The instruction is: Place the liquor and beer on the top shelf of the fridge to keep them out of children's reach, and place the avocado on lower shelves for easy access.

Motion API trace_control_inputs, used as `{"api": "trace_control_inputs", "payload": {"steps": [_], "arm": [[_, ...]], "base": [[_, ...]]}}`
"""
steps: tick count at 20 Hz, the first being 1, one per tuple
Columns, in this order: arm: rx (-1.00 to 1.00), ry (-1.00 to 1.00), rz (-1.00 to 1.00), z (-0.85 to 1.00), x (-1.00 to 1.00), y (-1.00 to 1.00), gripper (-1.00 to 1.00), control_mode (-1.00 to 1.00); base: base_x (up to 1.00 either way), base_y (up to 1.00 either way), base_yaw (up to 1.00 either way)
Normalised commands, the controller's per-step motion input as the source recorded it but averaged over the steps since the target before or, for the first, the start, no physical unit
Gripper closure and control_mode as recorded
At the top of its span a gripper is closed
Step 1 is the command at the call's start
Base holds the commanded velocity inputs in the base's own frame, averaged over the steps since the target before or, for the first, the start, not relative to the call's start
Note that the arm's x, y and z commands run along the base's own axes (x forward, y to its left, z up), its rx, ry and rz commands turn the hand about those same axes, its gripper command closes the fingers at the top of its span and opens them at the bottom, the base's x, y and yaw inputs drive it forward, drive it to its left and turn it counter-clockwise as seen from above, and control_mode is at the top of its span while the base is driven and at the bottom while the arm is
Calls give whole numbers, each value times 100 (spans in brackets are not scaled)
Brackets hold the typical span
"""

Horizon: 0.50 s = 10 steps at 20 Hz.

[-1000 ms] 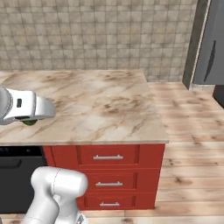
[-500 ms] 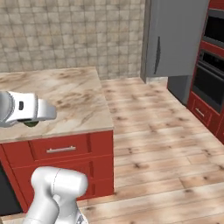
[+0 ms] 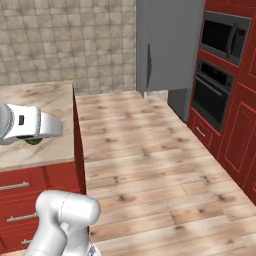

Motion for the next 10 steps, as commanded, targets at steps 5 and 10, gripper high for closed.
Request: {"api": "trace_control_inputs", "payload": {"steps": [5,10], "arm": [[0,0,0,0,0,0,100,100],[0,0,0,0,0,0,100,100]], "base": [[100,-86,3],[100,-64,17]]}}
